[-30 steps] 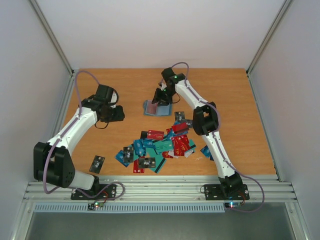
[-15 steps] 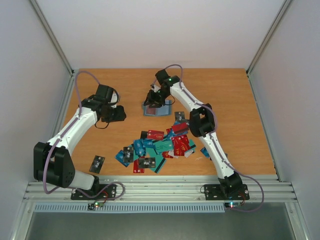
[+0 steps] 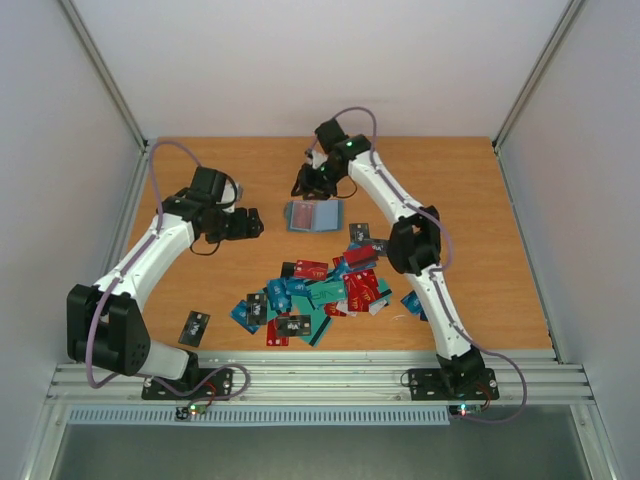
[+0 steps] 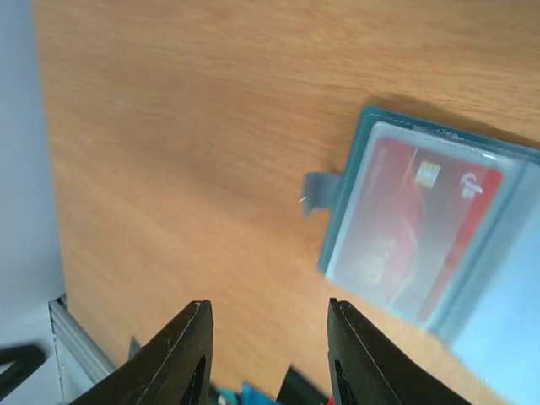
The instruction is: Put the credit cards into the card holder
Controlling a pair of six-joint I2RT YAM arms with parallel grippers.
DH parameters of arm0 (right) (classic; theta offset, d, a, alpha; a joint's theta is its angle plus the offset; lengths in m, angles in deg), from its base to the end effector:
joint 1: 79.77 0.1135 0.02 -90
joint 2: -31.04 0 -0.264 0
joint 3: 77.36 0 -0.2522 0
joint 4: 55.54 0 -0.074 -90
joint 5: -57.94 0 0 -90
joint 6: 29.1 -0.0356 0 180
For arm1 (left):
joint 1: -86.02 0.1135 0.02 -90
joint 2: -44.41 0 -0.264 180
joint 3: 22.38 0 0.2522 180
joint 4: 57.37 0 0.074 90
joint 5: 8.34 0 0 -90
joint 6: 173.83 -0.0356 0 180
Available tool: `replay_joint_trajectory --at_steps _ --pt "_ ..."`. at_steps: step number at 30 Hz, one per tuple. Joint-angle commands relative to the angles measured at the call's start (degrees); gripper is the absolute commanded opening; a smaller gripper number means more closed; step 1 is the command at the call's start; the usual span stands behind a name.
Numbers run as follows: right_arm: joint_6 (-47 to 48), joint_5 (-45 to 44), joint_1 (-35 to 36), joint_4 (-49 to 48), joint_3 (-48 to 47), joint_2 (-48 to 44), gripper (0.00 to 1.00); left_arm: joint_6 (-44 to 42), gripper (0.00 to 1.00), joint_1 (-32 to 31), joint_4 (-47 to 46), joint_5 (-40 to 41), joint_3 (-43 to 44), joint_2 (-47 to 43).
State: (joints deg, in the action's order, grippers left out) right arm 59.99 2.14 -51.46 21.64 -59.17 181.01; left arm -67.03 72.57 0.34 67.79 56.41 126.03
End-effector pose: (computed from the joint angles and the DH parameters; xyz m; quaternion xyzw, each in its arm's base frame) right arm 0.4647 0.2730 0.2034 -0.2822 0.8923 0.3295 0.1250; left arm 0.2770 -0.0750 0.2677 0.0026 0.9605 -0.1786 0.2132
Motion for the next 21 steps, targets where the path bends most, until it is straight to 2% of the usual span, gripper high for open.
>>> replay_joint_trajectory --at_steps 1,7,11,16,21 --pt "4.7 -5.4 -0.1 4.6 4.0 -14.4 0.39 3.6 0.89 0.3 -2.1 1.6 1.4 -2.6" --pt "2.3 -6.7 -0.1 1.3 22.2 -31.4 0.41 8.9 0.84 -1.9 5.2 1.3 0.9 -5.9" --pt "-0.6 -6.6 -0.1 -5.1 41.4 -43.4 0.50 9.6 0.80 -6.2 9.8 -0.2 1.5 -7.9" --pt "-4.7 -5.9 -0.6 -8.1 57.5 -54.3 0.53 7.8 0.77 -11.0 7.8 -5.0 1.1 -8.5" --pt "-4.7 -5.3 -2.8 -10.3 72.8 -63.0 0.56 5.6 0.72 -14.9 0.1 -10.7 -0.6 -4.4"
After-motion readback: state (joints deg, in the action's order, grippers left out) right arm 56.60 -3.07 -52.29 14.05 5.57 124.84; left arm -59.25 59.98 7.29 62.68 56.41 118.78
